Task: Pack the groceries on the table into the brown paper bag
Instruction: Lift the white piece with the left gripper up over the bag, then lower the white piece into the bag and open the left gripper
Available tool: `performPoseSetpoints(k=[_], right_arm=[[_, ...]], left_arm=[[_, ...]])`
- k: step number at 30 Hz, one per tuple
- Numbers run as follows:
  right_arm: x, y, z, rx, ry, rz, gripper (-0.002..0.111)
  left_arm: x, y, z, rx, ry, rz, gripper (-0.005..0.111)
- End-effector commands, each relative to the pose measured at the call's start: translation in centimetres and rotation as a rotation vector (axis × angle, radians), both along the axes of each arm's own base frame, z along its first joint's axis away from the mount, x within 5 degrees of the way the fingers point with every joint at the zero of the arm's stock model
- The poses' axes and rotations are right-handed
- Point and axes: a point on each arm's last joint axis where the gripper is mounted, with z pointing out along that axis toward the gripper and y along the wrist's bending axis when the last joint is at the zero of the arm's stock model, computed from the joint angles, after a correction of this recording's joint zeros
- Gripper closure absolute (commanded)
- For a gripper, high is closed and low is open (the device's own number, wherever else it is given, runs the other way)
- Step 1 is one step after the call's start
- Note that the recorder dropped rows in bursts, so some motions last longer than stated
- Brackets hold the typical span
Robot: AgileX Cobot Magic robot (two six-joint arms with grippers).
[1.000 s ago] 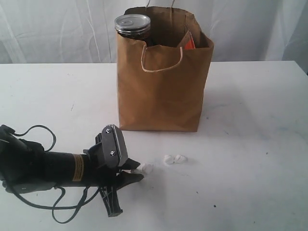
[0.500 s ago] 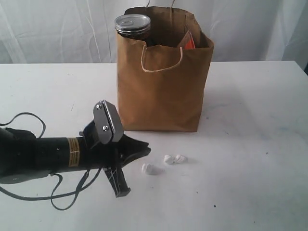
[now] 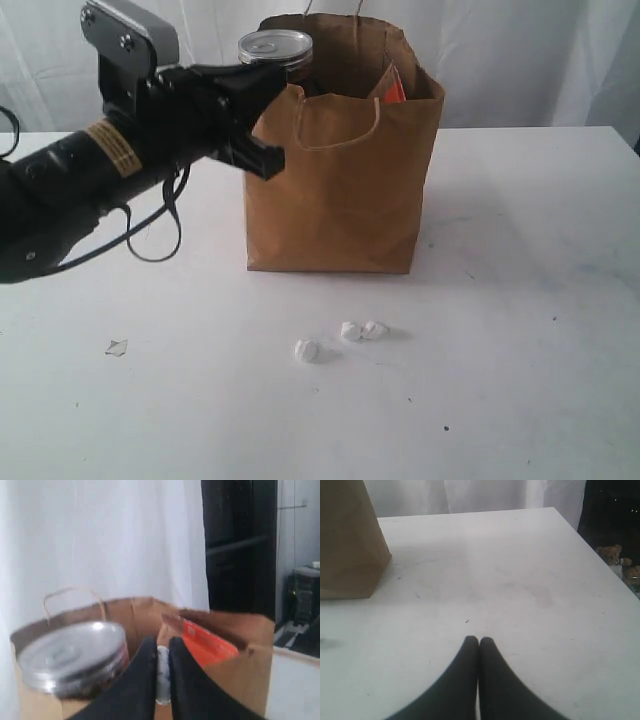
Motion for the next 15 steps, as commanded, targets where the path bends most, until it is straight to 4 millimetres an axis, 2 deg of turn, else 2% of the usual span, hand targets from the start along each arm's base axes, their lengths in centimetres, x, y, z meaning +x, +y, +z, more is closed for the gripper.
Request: performPoseSetpoints(k=[1, 7, 12, 15], right_arm=[[0.0, -0.1, -0.1, 0.000, -0.003, -0.010, 0.108], [0.0, -0.1, -0.1, 0.000, -0.003, -0.010, 0.108], [0.0, -0.1, -0.1, 0.000, -0.003, -0.010, 0.108], [0.0, -0.1, -0.1, 0.000, -0.003, -0.010, 0.108]], left_arm=[[0.8, -0.4, 3.0, -0.070, -0.086, 0.001, 0.107], [2.8, -1.3, 4.2, -0.010, -0.130, 0.056, 0.107], [5.1, -2.5, 3.2, 0.070, -0.066, 0.076, 0.107], [5.8, -2.9, 2.6, 0.092, -0.045, 0.082, 0.107]])
